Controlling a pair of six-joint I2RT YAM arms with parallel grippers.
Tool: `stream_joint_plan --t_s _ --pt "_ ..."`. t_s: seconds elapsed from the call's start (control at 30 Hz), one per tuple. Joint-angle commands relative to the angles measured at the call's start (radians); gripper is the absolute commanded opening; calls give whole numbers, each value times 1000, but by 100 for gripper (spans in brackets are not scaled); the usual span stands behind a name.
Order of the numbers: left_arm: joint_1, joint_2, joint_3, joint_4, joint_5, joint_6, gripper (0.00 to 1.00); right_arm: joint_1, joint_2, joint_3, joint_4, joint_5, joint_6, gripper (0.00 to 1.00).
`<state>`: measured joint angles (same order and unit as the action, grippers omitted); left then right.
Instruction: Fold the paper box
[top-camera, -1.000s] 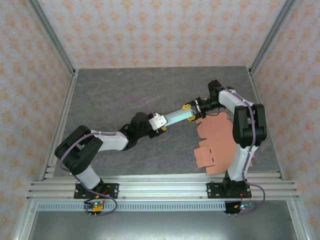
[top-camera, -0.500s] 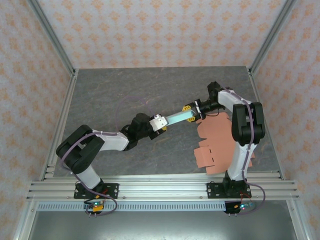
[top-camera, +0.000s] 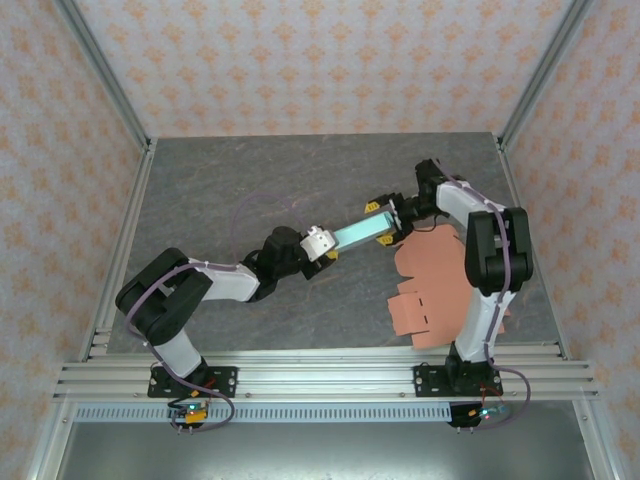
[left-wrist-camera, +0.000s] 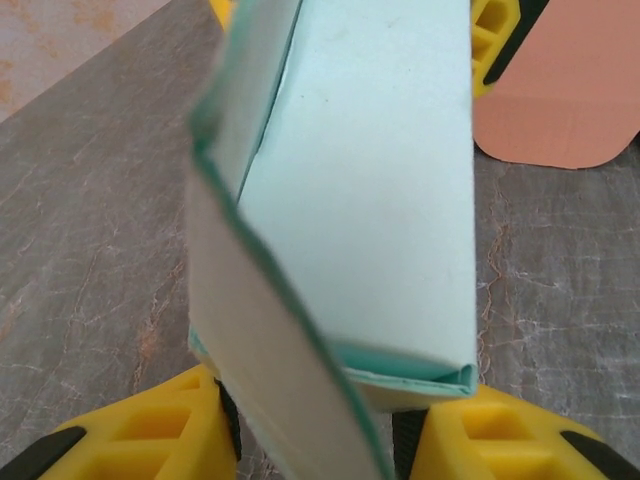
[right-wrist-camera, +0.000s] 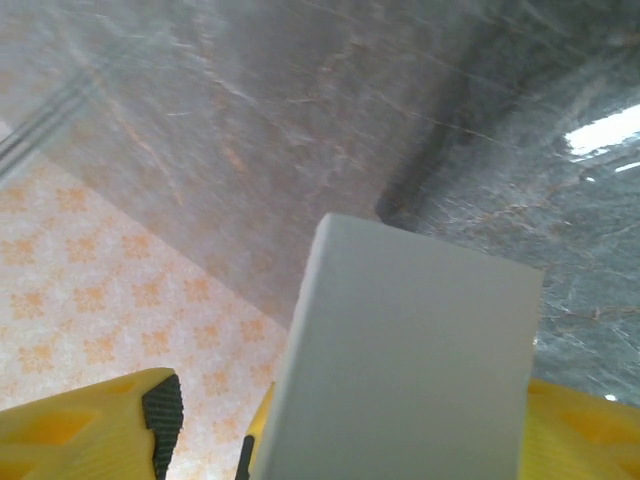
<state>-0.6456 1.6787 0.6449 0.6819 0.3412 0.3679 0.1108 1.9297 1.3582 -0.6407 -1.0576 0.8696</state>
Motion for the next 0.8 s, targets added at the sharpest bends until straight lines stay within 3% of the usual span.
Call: stream_joint_plan --t_s 0.0,0.27,0.37,0.5,0.57,0.67,0.77 --pt "10 0 32 -31 40 -48 36 -14 -103 10 104 81 42 79" --pt "18 -24 17 -122 50 -100 35 -28 -221 63 19 294 -265 82" --pt "26 -45 -2 -153 56 -89 35 -28 -296 50 90 362 -483 82" --pt "50 -68 -23 -179 65 -69 35 -8 -453 -72 262 383 -919 83" --pt "63 -74 -18 -191 77 -62 35 19 -498 -101 257 465 -1081 86" --pt "76 -95 -2 -191 93 -82 37 46 -470 -19 105 607 -1124 87" --pt "77 -98 49 -230 105 -102 40 51 -418 58 -39 826 -913 87"
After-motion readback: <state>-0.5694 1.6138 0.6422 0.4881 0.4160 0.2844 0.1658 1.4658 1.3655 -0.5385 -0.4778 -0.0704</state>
